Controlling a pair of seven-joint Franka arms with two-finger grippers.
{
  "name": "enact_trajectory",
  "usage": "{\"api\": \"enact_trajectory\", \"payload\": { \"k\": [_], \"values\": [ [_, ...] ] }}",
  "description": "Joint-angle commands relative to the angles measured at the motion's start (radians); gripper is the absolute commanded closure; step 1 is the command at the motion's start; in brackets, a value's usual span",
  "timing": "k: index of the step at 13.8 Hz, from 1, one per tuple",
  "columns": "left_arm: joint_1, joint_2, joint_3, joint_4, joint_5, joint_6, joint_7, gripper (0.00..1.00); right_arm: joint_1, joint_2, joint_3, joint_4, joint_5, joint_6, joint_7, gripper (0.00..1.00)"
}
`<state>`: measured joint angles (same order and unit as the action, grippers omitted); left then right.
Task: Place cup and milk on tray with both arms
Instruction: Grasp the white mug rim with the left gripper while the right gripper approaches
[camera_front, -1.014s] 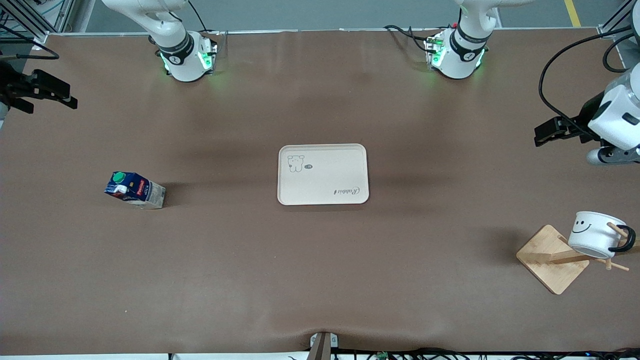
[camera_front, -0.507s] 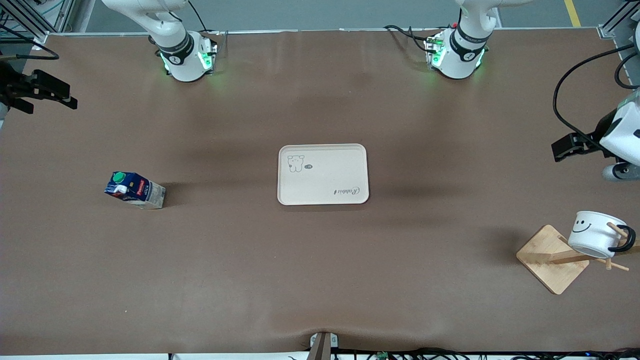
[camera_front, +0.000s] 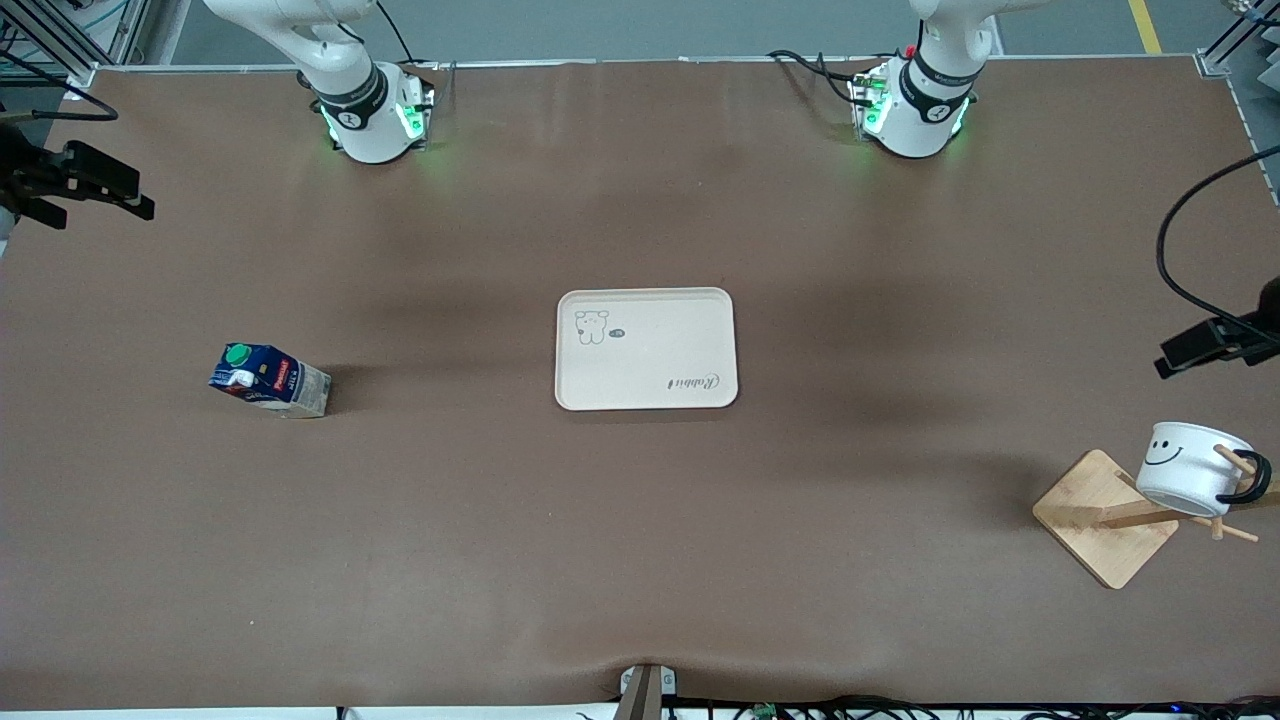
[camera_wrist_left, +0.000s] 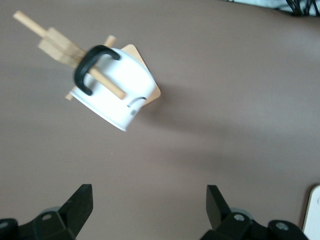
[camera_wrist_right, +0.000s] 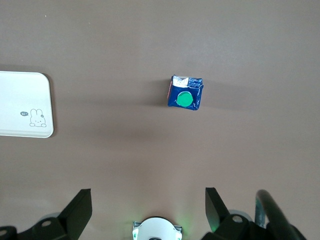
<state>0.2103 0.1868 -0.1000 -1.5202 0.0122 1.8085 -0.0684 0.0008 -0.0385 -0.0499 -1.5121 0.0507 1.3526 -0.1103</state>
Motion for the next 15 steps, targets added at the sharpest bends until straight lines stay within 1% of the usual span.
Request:
{"api": "enact_trajectory", "payload": {
  "k": [1,4,6,8,9,11,15],
  "values": [
    [0.041,-0.020,-0.004,-0.102,-0.047,0.127,-0.007,0.00,-0.016,-0.006,0.013,-0.008,-0.005,0.011,0.004,0.00],
    [0.095,-0.021,-0.004,-0.213,-0.159,0.294,-0.007,0.00,-0.016,-0.004,0.013,-0.008,-0.005,0.013,0.004,0.00],
    [0.098,-0.017,-0.004,-0.288,-0.237,0.409,-0.008,0.00,-0.016,-0.003,0.013,-0.006,-0.006,0.013,0.004,0.00],
    [0.090,0.003,-0.009,-0.336,-0.250,0.538,-0.008,0.00,-0.018,-0.003,0.013,-0.005,-0.006,0.014,0.004,0.00],
    [0.089,0.023,-0.010,-0.341,-0.248,0.579,-0.007,0.00,-0.018,-0.003,0.013,-0.005,-0.006,0.014,0.004,0.00],
    [0.087,0.051,-0.012,-0.341,-0.248,0.621,-0.002,0.00,-0.019,-0.001,0.013,-0.005,-0.006,0.013,0.004,0.00],
    [0.086,0.089,-0.012,-0.334,-0.247,0.686,0.013,0.00,-0.022,0.066,0.012,0.012,-0.012,0.005,-0.011,0.00]
  ]
}}
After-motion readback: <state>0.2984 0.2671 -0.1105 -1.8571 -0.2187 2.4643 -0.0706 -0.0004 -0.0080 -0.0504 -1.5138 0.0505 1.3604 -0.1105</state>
